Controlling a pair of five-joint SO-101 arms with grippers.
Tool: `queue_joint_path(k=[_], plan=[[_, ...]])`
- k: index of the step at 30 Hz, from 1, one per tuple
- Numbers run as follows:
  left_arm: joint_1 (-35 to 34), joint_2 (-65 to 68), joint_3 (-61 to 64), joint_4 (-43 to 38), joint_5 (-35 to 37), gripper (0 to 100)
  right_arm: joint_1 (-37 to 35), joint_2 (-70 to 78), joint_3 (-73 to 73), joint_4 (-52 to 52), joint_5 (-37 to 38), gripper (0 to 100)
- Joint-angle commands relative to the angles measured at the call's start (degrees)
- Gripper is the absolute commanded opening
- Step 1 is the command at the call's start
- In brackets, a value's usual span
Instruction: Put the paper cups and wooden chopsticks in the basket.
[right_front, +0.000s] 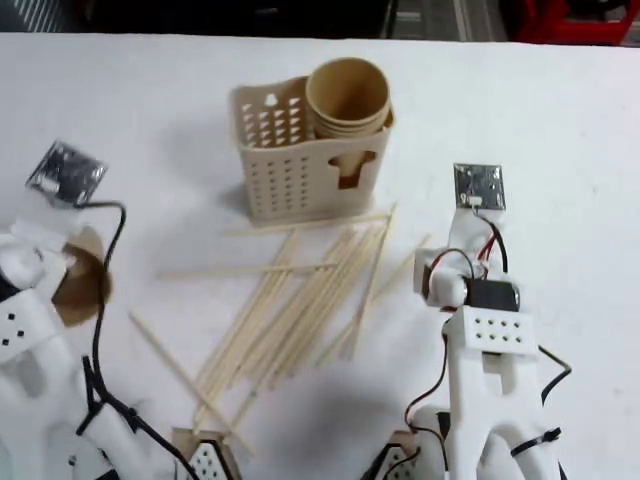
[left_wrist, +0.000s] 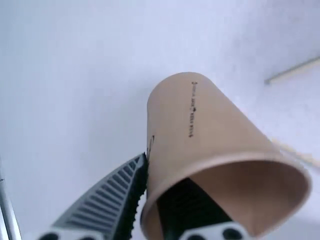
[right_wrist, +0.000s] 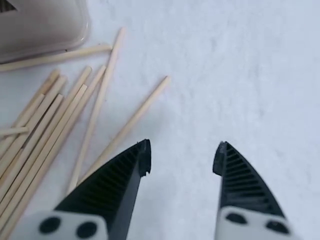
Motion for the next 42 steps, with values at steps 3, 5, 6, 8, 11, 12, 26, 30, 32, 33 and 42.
queue_joint_path(k=[3, 5, 6, 8, 11, 12, 26, 30, 32, 33, 42], plan=[[14.99, -0.75, -20.04, 12.13, 13.71, 2, 0.13, -1.54, -0.53, -0.84, 0.00, 21.4], [19.47, -0.75, -24.18, 13.89, 17.85, 2, 0.13, -1.54, -0.53, -0.84, 0.00, 21.4], [21.58, -0.75, -25.93, 14.33, 19.78, 2, 0.13, -1.54, -0.53, -0.84, 0.00, 21.4], [25.80, -0.75, -29.10, 14.59, 23.56, 2, 0.13, -1.54, -0.53, -0.84, 0.00, 21.4], [31.69, -0.66, -33.41, 14.15, 29.10, 2, 0.13, -1.54, -0.53, -0.84, 0.00, 21.3], [33.54, -0.66, -34.99, 14.07, 30.68, 2, 0.13, -1.54, -0.53, -0.84, 0.00, 21.3], [50.51, 25.36, -66.99, 14.33, 43.52, 2, 0.13, -1.54, -0.53, -0.84, 0.00, 21.3], [54.02, 33.36, -76.84, 14.15, 43.87, 2, 0.13, -1.54, -0.53, -0.84, 0.00, 21.3], [54.99, 37.41, -80.88, 14.15, 44.84, 2, 0.13, -1.54, -0.53, -0.84, 0.00, 21.3], [55.25, 39.43, -82.73, 14.15, 45.45, 2, 0.13, -1.54, -0.53, -0.84, 0.00, 21.3], [55.78, 52.79, -89.58, 14.51, 46.07, 2, 0.13, -1.54, -0.53, -0.84, 0.00, 21.3]])
